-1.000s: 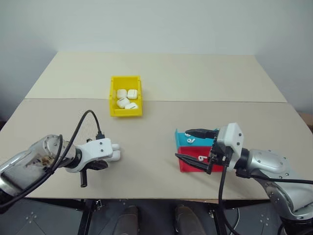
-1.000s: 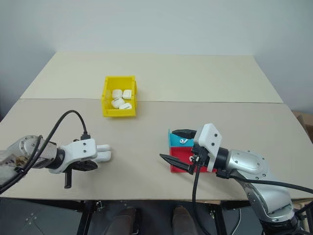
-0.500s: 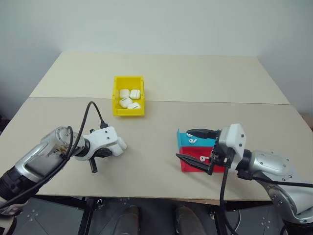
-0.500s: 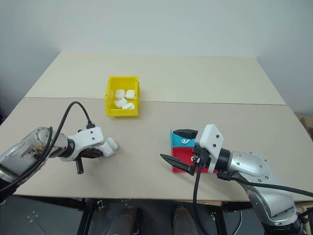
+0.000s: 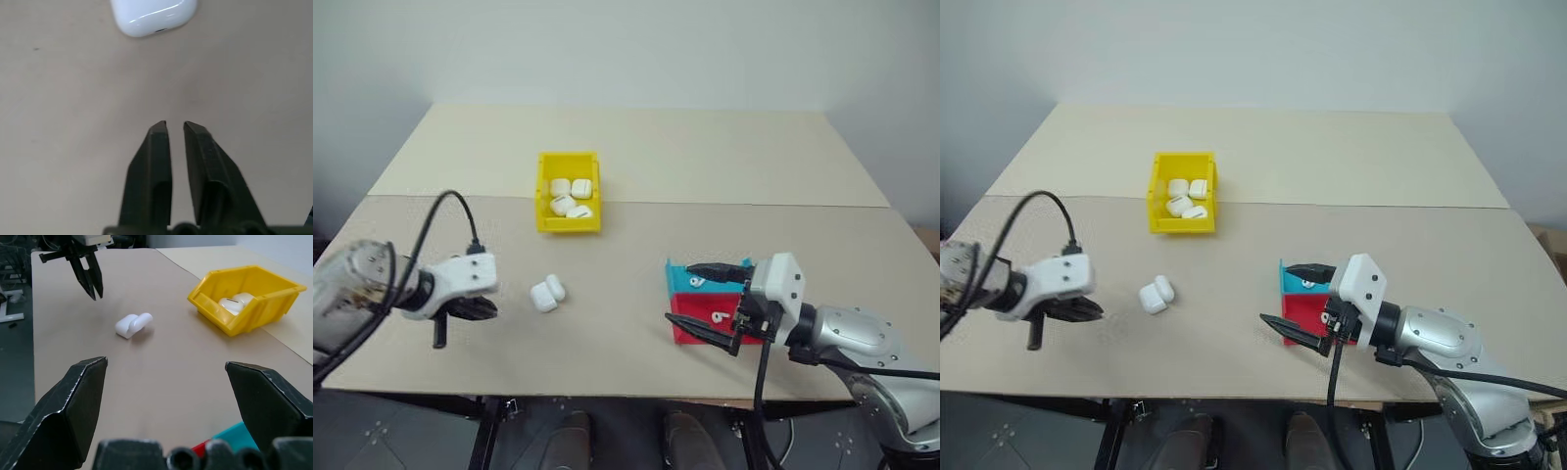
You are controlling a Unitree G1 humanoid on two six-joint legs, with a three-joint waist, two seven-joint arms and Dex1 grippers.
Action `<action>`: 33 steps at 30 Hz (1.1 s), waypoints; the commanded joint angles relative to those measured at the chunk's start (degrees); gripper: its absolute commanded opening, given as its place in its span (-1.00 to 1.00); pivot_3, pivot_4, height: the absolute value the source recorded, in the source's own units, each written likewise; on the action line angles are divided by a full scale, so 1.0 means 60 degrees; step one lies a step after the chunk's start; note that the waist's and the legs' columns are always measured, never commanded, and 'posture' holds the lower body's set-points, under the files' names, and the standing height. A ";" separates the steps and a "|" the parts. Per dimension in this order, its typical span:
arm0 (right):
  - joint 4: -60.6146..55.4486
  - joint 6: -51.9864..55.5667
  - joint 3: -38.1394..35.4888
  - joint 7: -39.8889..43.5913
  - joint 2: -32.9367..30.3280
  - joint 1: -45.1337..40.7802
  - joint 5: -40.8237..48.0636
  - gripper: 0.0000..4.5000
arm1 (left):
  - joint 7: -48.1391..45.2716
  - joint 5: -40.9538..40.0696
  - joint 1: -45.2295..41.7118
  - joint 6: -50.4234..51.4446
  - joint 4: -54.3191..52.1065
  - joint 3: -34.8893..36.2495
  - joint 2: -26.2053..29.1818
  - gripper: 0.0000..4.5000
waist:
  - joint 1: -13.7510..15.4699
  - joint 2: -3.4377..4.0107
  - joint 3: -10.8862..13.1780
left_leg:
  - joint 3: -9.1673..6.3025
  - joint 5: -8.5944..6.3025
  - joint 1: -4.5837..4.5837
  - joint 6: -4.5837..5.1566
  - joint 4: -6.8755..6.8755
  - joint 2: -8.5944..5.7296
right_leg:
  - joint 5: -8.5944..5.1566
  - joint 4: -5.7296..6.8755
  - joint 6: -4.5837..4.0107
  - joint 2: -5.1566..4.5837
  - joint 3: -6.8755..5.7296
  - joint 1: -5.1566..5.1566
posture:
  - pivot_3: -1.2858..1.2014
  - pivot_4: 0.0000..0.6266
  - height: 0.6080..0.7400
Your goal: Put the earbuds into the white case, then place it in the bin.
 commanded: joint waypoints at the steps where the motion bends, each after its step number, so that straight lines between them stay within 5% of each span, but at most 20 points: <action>1: -0.0201 -0.0258 0.0029 0.0070 0.0081 -0.0068 0.0047 1.00 | -0.0474 -0.0563 -0.0766 0.0563 -0.0216 0.0468 -0.0128 -0.16 | -0.0003 -0.0002 -0.0001 | 0.0000 0.0000 -0.0001 0.0000 0.0001 0.0000 | 0.0000 -0.0001 0.0001 0.0000 -0.0001 0.0000 | 0.03 -0.52 1.00; 9: -0.0317 -0.0322 0.0060 0.0049 0.0078 0.0087 0.0019 1.00 | -0.0864 -0.0365 -0.1699 0.1510 -0.0646 -0.0337 -0.0383 0.99 | -0.0108 -0.0002 -0.0001 | -0.0003 -0.0004 -0.0003 0.0007 0.0000 0.0006 | -0.0001 0.0008 -0.0001 0.0012 0.0001 -0.0009 | 0.03 -0.52 1.00; 20: -0.0289 -0.0477 -0.0015 0.0029 0.0061 0.0212 -0.0060 1.00 | -0.1145 0.0228 -0.3890 0.4509 -0.0946 -0.2680 -0.1271 0.99 | -0.0094 -0.0004 -0.0002 | -0.0011 -0.0007 -0.0015 0.0011 0.0010 0.0001 | -0.0001 0.0005 0.0005 0.0013 0.0001 -0.0011 | 0.03 -0.52 1.00; 33: -0.0176 -0.0482 0.0059 0.0055 0.0037 -0.0087 -0.0054 1.00 | -0.0280 0.1736 -0.4394 0.4063 0.0292 -0.4126 -0.2548 0.99 | -0.0071 -0.0004 -0.0003 | -0.0016 -0.0007 -0.0010 0.0011 0.0016 -0.0004 | 0.0000 0.0008 0.0004 0.0010 0.0002 -0.0003 | 0.03 -0.52 1.00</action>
